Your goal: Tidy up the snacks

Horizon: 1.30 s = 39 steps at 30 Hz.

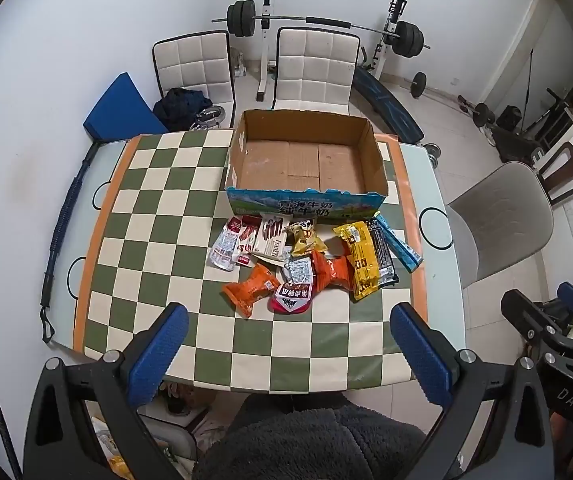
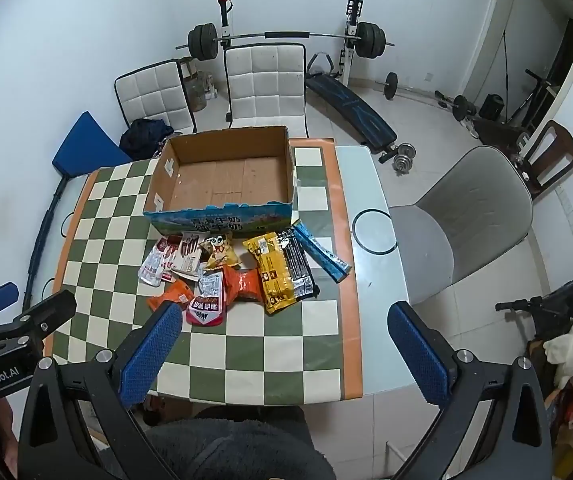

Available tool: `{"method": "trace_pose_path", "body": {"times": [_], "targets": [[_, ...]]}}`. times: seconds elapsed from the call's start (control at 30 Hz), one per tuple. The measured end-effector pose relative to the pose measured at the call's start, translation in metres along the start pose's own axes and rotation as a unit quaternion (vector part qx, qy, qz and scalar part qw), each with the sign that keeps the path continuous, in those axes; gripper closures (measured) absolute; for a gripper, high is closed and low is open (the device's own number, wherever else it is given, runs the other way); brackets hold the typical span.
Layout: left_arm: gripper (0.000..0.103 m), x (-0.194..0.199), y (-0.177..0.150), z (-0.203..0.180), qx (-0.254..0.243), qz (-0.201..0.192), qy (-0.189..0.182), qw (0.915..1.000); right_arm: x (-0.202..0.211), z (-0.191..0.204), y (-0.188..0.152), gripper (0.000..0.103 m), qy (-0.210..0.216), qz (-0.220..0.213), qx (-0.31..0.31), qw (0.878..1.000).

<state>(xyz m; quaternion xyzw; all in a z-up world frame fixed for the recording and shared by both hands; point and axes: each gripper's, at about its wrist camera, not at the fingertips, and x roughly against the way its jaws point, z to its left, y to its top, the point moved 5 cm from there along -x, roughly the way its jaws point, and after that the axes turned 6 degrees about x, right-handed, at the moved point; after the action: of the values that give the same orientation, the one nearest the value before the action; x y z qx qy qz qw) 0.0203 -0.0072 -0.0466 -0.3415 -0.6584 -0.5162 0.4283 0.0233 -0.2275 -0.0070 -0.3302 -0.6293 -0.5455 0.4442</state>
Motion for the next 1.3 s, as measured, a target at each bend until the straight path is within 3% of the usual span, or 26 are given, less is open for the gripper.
{"method": "trace_pose_path", "body": {"times": [1.3], "targets": [[0.0, 0.0003, 0.0009, -0.0017, 0.002, 0.0, -0.003, 1.0, 0.0053, 0.0004, 0.0009, 0.0, -0.004, -0.006, -0.005, 1.0]]}}
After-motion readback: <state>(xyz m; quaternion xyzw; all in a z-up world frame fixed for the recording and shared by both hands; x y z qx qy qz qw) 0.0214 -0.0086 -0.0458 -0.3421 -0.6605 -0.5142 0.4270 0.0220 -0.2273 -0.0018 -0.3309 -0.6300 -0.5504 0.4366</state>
